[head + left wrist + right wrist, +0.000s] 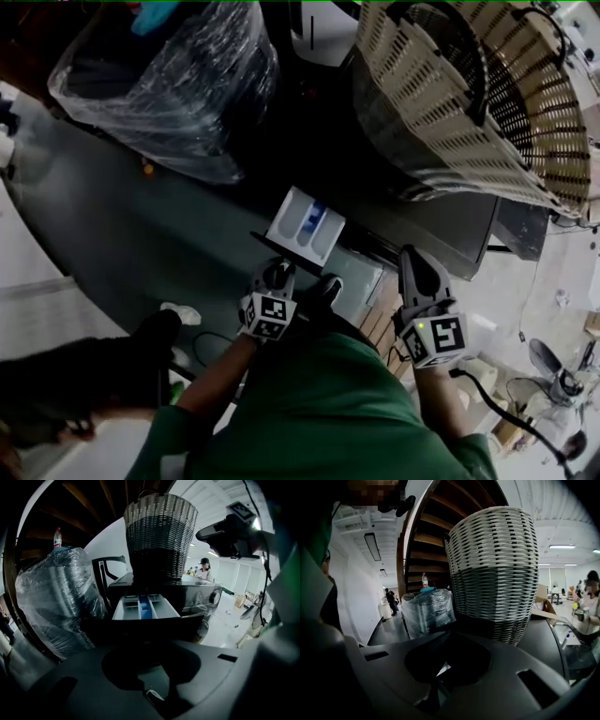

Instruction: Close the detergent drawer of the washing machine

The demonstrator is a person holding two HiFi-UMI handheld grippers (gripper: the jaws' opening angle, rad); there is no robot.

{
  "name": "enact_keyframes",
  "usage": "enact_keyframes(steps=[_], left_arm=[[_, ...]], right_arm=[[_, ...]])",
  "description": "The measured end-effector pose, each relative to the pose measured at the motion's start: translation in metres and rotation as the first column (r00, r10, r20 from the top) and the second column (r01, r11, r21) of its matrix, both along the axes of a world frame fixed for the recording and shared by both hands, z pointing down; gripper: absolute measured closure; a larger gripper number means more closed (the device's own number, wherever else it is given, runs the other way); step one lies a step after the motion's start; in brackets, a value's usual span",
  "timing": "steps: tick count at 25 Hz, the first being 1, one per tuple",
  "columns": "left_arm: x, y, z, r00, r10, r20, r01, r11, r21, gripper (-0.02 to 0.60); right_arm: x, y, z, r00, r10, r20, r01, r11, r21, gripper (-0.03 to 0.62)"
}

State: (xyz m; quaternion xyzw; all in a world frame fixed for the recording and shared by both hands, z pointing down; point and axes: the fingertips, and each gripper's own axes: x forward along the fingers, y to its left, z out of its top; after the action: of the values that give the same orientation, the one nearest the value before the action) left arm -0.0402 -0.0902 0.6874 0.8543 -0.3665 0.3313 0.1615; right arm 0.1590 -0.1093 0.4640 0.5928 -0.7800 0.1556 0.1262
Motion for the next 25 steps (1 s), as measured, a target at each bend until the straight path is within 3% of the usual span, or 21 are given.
enact_keyframes(steps=[8, 15, 25], left_arm=[[0.004, -0.002, 0.002, 0.999, -0.019, -0.028, 0.019, 1.000, -0.017, 0.486], [0.020, -0.030, 0.000, 0.998, -0.011, -0.057, 0.012, 1.000, 0.016, 0.486], [0.054, -0.080, -0.005, 0.996, 0.034, -0.079, -0.030, 0.998, 0.059, 0.486]], right_arm=[[-0.007, -0.014, 0.007, 1.000, 0.011, 0.001, -0.011, 0.999, -0.033, 0.571], [-0.021, -0.024, 0.006, 1.000, -0.026, -0.008, 0.026, 0.999, -0.044, 0.571], [0.005, -0.036, -0.003, 0.999, 0.040, -0.027, -0.041, 0.998, -0.046, 0.571]])
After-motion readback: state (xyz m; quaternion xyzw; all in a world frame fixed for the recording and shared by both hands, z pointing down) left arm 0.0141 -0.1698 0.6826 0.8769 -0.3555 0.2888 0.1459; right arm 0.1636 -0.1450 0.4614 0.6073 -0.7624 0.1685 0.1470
